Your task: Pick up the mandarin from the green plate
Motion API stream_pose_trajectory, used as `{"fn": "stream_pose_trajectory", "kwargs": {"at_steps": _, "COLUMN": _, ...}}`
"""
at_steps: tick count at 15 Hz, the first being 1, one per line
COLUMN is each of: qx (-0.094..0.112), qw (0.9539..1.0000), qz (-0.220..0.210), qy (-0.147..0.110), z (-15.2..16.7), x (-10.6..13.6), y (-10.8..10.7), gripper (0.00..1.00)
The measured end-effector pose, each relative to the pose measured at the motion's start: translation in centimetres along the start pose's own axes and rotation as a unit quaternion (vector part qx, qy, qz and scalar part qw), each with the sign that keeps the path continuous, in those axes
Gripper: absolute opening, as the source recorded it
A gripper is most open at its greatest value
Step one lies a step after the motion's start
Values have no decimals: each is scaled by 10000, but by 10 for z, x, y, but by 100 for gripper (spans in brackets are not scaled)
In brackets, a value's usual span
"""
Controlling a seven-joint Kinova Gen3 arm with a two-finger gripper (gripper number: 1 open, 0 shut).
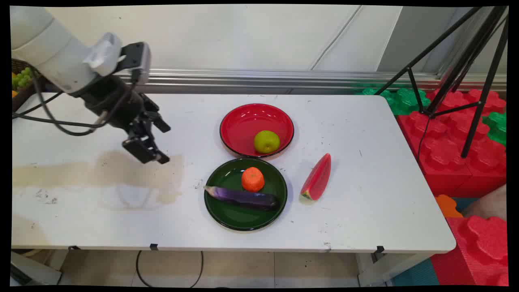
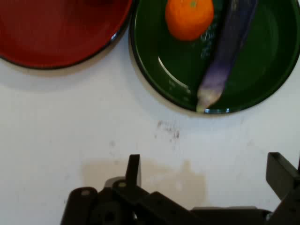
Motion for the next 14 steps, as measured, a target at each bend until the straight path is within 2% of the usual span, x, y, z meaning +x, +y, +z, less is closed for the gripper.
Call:
{"fn": "stream_pose_trajectory", "kwargs": {"at_steps": 7, "qx": 97, "qw": 9991, "qz": -413, "qy": -94, "z": 34, "x": 52, "y": 15, "gripper": 100}}
{"fn": "stream_pose_trajectory", "kwargs": {"at_steps": 14, "qx": 167, "qw": 9966, "qz": -729, "qy": -338, "z": 99, "x": 101, "y": 25, "gripper": 100}}
